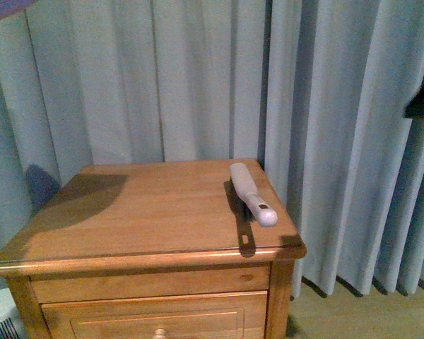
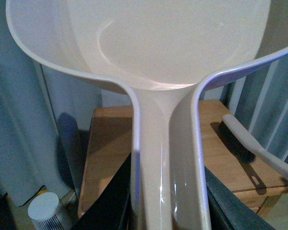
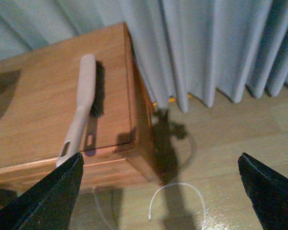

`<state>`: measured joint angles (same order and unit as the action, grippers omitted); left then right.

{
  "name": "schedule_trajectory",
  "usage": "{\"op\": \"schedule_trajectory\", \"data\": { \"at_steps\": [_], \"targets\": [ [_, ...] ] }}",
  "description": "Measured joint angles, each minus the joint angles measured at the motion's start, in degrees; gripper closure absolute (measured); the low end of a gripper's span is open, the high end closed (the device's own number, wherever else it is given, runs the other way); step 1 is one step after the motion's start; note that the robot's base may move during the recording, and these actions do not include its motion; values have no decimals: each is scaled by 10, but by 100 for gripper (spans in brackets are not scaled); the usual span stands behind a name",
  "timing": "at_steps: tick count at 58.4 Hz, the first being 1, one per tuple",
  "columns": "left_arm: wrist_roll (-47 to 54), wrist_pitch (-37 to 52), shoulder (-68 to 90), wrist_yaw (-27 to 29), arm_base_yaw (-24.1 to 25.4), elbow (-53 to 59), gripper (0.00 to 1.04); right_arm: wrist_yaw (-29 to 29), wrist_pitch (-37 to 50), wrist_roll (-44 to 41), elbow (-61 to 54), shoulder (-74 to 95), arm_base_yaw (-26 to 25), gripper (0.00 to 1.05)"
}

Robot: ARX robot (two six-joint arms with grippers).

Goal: Clean up trash

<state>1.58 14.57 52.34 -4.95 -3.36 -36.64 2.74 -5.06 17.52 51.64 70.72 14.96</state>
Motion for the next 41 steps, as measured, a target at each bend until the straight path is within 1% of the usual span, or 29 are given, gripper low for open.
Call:
{"op": "schedule_trajectory", "data": {
  "at_steps": [5, 9, 17, 28, 41],
  "targets": [
    [0, 0, 0, 0, 0, 0, 78, 0, -54, 32, 99, 93, 37, 7],
    [0, 0, 0, 0, 0, 0, 78, 5, -83, 39, 160, 149, 63, 7],
    [-2, 0, 0, 0, 0, 0, 78, 40, -129, 43, 268, 259, 107, 7],
    [-2, 0, 0, 0, 0, 0, 78, 78, -172, 51, 353, 356, 126, 7],
    [-2, 0, 0, 0, 0, 0, 78, 78, -171, 62, 420, 433, 138, 7]
  ]
}}
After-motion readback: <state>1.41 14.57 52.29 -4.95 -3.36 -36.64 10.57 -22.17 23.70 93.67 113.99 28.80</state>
